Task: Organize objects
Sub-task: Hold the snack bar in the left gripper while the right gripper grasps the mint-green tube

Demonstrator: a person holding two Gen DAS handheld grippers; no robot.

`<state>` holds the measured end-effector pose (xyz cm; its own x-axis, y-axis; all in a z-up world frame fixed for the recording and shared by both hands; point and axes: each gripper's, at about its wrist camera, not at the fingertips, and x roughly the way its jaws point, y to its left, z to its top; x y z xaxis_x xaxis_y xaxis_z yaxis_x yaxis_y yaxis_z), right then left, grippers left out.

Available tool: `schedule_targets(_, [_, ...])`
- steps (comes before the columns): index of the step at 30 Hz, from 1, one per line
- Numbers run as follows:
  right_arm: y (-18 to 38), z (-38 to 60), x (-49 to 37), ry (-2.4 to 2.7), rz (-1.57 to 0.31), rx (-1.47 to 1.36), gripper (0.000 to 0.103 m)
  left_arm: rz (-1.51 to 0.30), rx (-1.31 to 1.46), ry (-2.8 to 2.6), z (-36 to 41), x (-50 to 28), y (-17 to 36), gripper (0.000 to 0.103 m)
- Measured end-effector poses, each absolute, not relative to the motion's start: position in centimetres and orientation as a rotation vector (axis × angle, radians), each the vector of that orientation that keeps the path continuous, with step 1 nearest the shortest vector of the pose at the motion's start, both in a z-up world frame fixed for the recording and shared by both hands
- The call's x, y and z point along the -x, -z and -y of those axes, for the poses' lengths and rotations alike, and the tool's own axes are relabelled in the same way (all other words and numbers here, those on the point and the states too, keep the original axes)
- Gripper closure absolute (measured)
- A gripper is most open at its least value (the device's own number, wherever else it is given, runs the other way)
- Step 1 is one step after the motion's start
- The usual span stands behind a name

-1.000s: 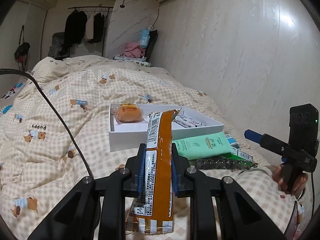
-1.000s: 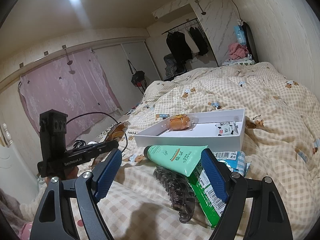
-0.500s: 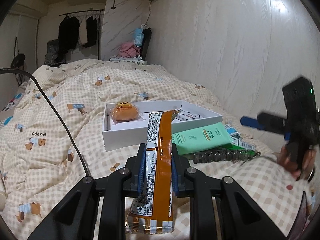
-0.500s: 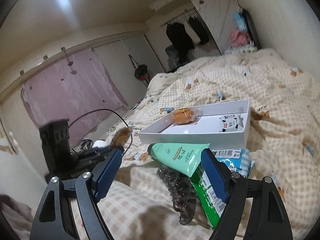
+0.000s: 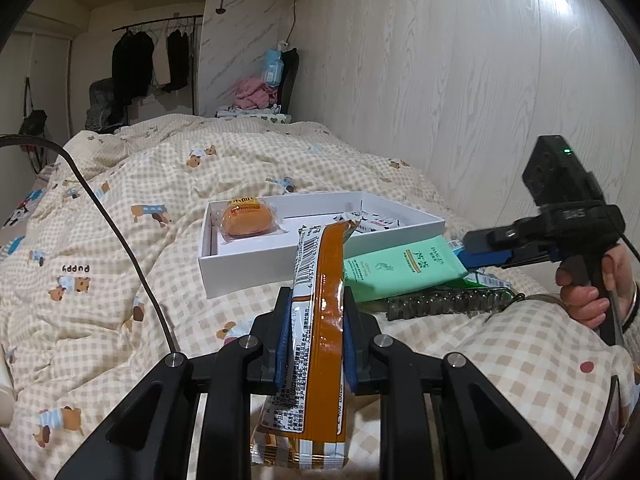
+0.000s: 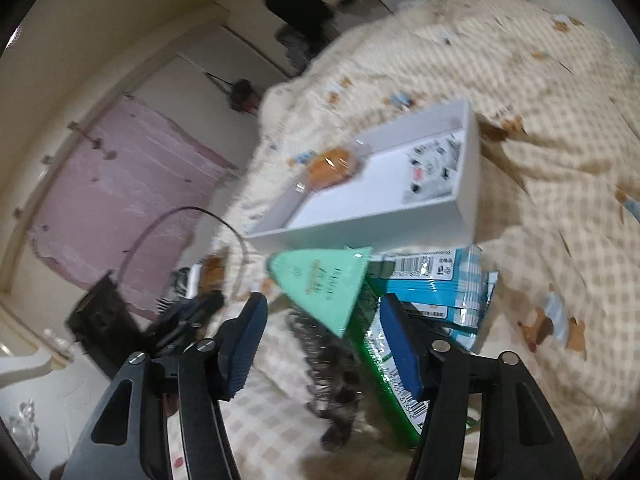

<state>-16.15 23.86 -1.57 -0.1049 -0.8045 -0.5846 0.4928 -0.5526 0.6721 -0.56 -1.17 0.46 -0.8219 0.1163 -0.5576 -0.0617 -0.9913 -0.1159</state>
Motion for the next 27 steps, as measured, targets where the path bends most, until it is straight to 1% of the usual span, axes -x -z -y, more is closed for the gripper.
schedule_targets(2, [1.7, -23.4, 16.6, 1.760, 0.408, -1.264, 0.050, 0.141, 0.901, -2.909, 1.2, 0.6, -0.4, 0.079])
schedule_targets(3, [1.7, -23.0, 16.7, 1.754, 0.400, -1.280, 0.054, 0.140, 0.903, -2.907, 1.2, 0.6, -0.4, 0.079])
schedule_targets(4, [1.6, -22.5, 16.8, 1.764, 0.376, -1.296, 0.062, 0.142, 0.901, -2.907, 1.2, 0.5, -0.4, 0.079])
schedule_targets(5, [1.5, -22.0, 16.8, 1.788, 0.330, -1.312, 0.068, 0.142, 0.901, -2.907, 1.3, 0.6, -0.5, 0.079])
schedule_targets(7, [1.5, -21.5, 16.9, 1.799, 0.294, -1.325, 0.083, 0.143, 0.902, -2.906, 1.3, 0.6, -0.4, 0.079])
schedule_targets(8, [1.4, -21.4, 16.9, 1.797, 0.289, -1.328, 0.086, 0.143, 0.902, -2.907, 1.3, 0.6, -0.4, 0.079])
schedule_targets(12, [0.3, -21.6, 16.1, 1.793, 0.274, -1.261, 0.091, 0.147, 0.904, -2.907, 1.4, 0.5, -0.4, 0.079])
schedule_targets(15, [-1.1, -21.5, 14.4, 1.824, 0.185, -1.170, 0.092, 0.151, 0.904, -2.907, 1.5, 0.5, -0.4, 0.079])
schedule_targets(17, [-1.9, -21.3, 12.9, 1.844, 0.089, -1.108, 0.092, 0.154, 0.908, -2.907, 1.5, 0.6, -0.3, 0.079])
schedule_targets(20, [-2.8, -20.5, 8.9, 1.875, -0.157, -1.001, 0.093, 0.154, 0.915, -2.904, 1.4, 0.6, -0.3, 0.079])
schedule_targets(25, [-2.5, -19.1, 5.8, 1.914, -0.357, -0.946, 0.092, 0.156, 0.918, -2.901, 1.4, 0.7, -0.3, 0.079])
schedule_targets(27, [-2.4, -18.4, 5.8, 1.903, -0.393, -0.930, 0.092, 0.163, 0.902, -2.904, 1.4, 0.7, -0.3, 0.078])
